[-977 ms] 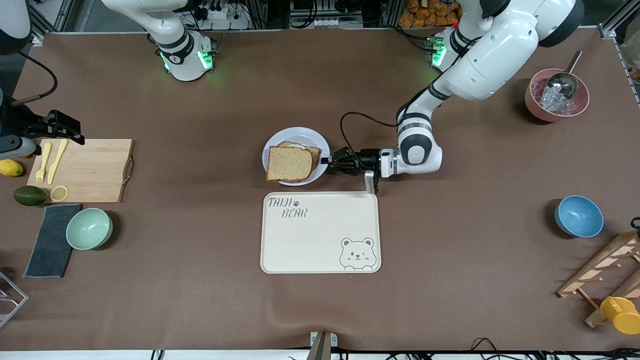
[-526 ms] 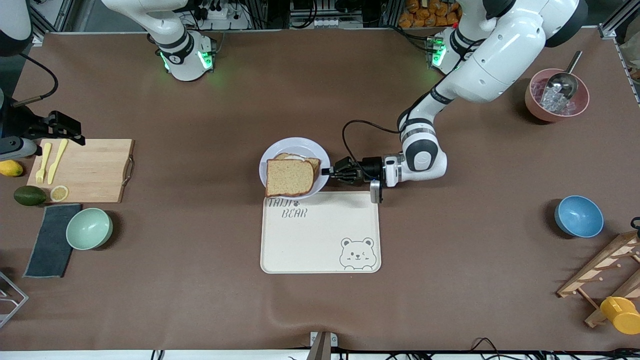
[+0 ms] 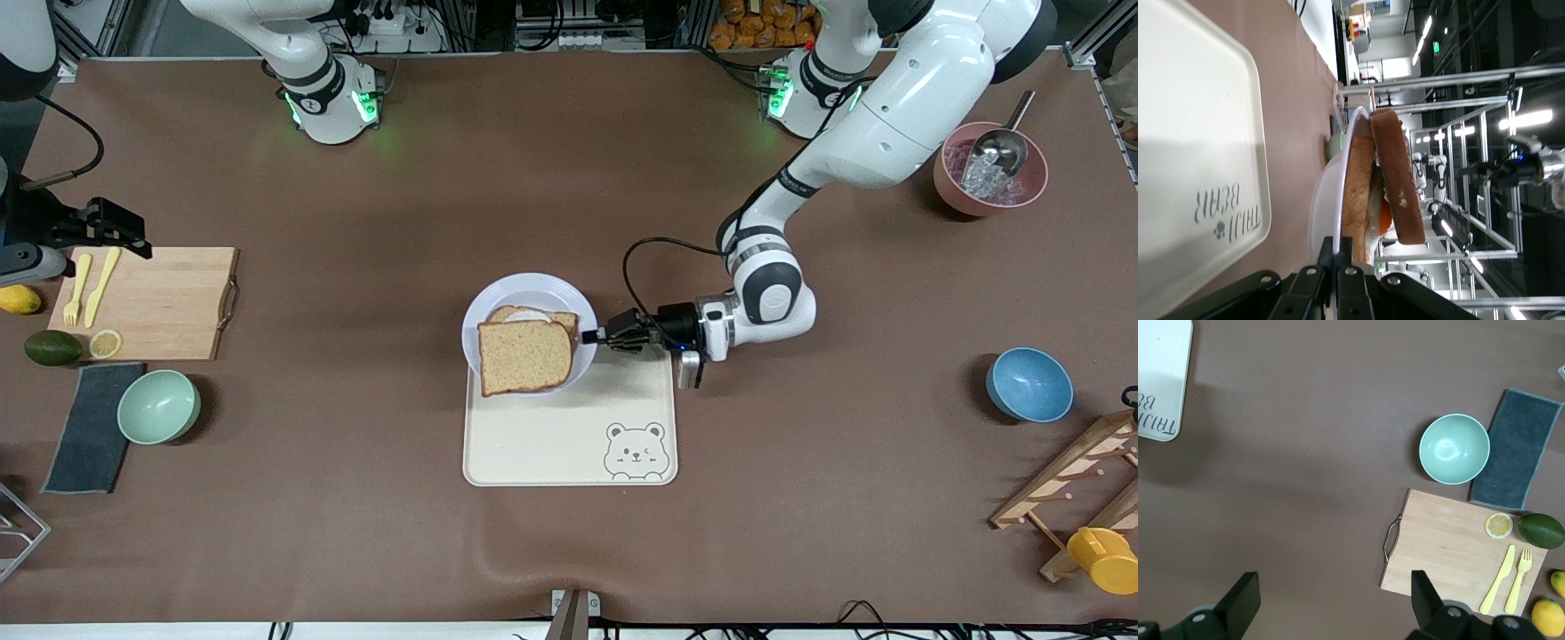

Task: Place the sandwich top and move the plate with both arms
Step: 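Slide the plate with the left gripper onto the white bear tray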

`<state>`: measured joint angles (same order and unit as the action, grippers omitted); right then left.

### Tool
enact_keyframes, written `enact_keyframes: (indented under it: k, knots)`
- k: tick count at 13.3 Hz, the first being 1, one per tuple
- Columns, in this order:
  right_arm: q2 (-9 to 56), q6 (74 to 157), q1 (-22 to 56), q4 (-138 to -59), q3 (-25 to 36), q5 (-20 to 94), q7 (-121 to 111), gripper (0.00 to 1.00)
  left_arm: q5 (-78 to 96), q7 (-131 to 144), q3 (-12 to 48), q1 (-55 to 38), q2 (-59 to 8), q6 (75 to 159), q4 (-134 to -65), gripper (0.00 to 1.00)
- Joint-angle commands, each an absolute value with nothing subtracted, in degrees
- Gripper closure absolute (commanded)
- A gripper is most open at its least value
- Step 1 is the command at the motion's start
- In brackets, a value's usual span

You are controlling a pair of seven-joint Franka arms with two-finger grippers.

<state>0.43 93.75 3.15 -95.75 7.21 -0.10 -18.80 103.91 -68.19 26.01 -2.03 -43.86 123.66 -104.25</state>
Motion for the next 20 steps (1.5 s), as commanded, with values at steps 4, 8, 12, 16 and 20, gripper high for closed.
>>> enact_keyframes:
  k: [4, 8, 12, 16, 20]
  knots:
    - [1.05, 93.43, 1.85, -95.10, 6.33, -1.23, -18.63, 0.00, 102.67, -65.39, 24.88, 0.53, -44.47, 122.43, -101.78, 1.00]
    - [1.05, 93.51, 2.11, -95.18, 6.24, -1.14, -18.63, 0.00, 101.69, -63.37, 22.51, 0.09, -45.96, 122.43, -98.80, 1.00]
    - [1.67, 93.69, 2.02, -95.10, 6.24, -1.14, -18.63, 0.00, 97.66, -61.36, 21.88, -0.61, -51.40, 122.52, -93.61, 1.00]
    - [1.67, 93.69, 2.11, -95.10, 6.24, -1.14, -18.63, 0.00, 97.47, -61.17, 18.13, -3.76, -54.05, 123.05, -90.79, 1.00]
    - [1.76, 93.78, 1.93, -95.10, 6.24, -1.14, -18.63, 0.00, 97.65, -61.17, 16.17, -5.27, -54.84, 123.05, -90.27, 1.00]
